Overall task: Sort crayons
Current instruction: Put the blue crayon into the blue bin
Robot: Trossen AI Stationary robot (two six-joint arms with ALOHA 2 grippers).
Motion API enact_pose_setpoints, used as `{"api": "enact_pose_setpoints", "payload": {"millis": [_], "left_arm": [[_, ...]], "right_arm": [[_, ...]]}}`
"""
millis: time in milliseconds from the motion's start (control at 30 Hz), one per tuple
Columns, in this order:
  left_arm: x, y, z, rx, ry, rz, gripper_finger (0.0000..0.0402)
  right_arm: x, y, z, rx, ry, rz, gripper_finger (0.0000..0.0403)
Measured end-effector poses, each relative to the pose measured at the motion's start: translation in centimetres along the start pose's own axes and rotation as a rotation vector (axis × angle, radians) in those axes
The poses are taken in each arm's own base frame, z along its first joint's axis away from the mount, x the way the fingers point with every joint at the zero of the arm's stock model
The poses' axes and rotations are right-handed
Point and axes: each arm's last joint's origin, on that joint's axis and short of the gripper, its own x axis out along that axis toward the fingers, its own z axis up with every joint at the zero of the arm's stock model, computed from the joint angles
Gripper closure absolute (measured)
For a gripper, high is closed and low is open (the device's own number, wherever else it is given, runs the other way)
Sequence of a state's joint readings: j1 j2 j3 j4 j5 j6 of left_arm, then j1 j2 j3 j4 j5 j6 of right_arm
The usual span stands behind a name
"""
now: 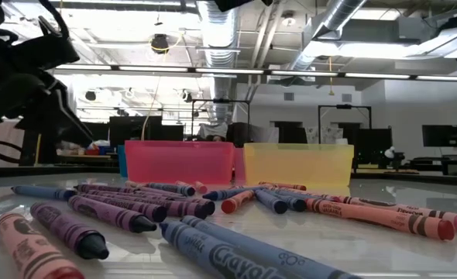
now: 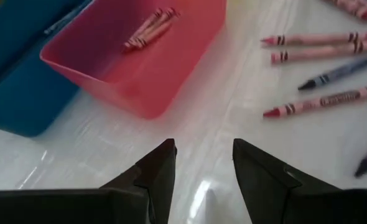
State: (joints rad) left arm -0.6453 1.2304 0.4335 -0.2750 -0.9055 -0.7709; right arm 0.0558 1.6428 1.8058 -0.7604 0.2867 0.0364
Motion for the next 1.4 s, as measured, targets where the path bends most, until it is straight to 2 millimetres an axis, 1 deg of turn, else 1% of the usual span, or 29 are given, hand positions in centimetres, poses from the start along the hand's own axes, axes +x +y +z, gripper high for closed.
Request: {"api": "enact_pose_setpoints", "payload": {"millis": [200,367,500,600,733,800,900,1033,1200,1267,1400], "left_arm": [[0.2,-0.3,0.8,-0.097,-0.066,0.005,0.0252],[0.4,-0.3,1.4,-0.096,-0.105,0.012,0.0252],[0.9,0.0,1.7,-0.029,-0.111,0.045,0.0252],[1.5,0.5,2.0,-0.014,-0.108,0.092,0.0252],[2.5,1.3,2.8,0.061,-0.100,0.134,0.0252],[3.0,1.3,3.3,0.134,-0.083,0.065,0.0252],[3.2,0.6,3.9,0.265,-0.071,-0.150,0.0252],[2.3,-0.4,4.0,0.495,-0.014,-0.431,0.0252],[1.2,-1.6,4.5,0.573,0.019,-0.670,0.0252],[1.0,-1.9,4.4,0.608,0.013,-0.702,0.0252],[1.3,-2.2,3.5,0.647,0.042,-0.674,0.0252]], "right_arm": [[0.7,0.4,-0.3,0.005,-0.028,0.005,0.0321],[0.8,0.6,-0.5,0.000,-0.023,0.009,0.0321],[0.6,1.1,-0.5,-0.010,-0.018,0.022,0.0321],[0.3,1.7,-0.6,-0.006,-0.015,0.038,0.0321],[-0.2,2.9,-1.2,0.032,0.032,0.066,0.0321],[-0.6,3.9,-1.5,0.048,0.055,0.086,0.0321],[-1.5,5.6,-1.7,0.040,0.051,0.131,0.0321],[-3.4,7.3,-1.5,0.007,0.022,0.190,0.0321],[-5.0,8.4,-0.9,-0.007,-0.013,0.228,0.0321],[-5.2,8.6,-0.9,-0.009,-0.021,0.228,0.0321],[-5.4,8.9,-1.0,-0.021,-0.022,0.189,0.0321]]}}
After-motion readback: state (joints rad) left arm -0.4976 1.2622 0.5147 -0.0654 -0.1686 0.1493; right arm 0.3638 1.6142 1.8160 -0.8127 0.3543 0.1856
